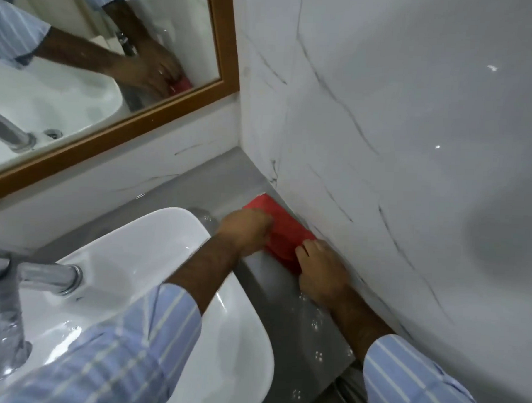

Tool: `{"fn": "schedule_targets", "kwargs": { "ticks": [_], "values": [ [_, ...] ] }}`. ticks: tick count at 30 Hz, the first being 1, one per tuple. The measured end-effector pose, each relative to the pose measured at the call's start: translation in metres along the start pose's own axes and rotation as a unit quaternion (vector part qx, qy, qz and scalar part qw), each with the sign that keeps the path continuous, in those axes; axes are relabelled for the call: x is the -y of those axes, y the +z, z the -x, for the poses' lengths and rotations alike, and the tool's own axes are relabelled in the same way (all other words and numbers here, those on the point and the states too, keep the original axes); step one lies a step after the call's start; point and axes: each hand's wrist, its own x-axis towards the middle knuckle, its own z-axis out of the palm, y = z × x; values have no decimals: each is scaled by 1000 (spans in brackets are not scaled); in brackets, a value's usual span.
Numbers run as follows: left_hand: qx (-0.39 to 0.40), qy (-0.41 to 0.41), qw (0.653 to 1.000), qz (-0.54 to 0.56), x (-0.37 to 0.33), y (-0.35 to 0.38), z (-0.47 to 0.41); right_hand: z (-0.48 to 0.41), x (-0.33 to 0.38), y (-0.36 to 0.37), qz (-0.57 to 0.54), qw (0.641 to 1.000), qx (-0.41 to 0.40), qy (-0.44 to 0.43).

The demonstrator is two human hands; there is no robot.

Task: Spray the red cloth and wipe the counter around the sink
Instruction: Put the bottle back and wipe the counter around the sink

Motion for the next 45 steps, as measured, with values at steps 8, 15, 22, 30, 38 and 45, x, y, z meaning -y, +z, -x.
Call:
{"fn": "schedule_targets", "kwargs": {
  "ticks": [8,15,22,30,38,45],
  "values": [
    [-262,-272,919,111,11,43,79,-78,7,18,-6,987,-66,-145],
    [-265,-302,909,113,13,52,71,-99,14,41,-18,990,-52,-129],
    [-251,-318,909,97,4,46,78,42,8,63,-11,998,-52,-26],
    [-257,-320,906,100,5,50,75,15,-5,60,1,997,-73,-27],
    [-260,-331,902,91,3,50,75,88,14,71,-11,995,-76,-60],
    [-251,-325,905,107,4,44,78,122,-36,76,29,995,-59,-71]
  ]
}}
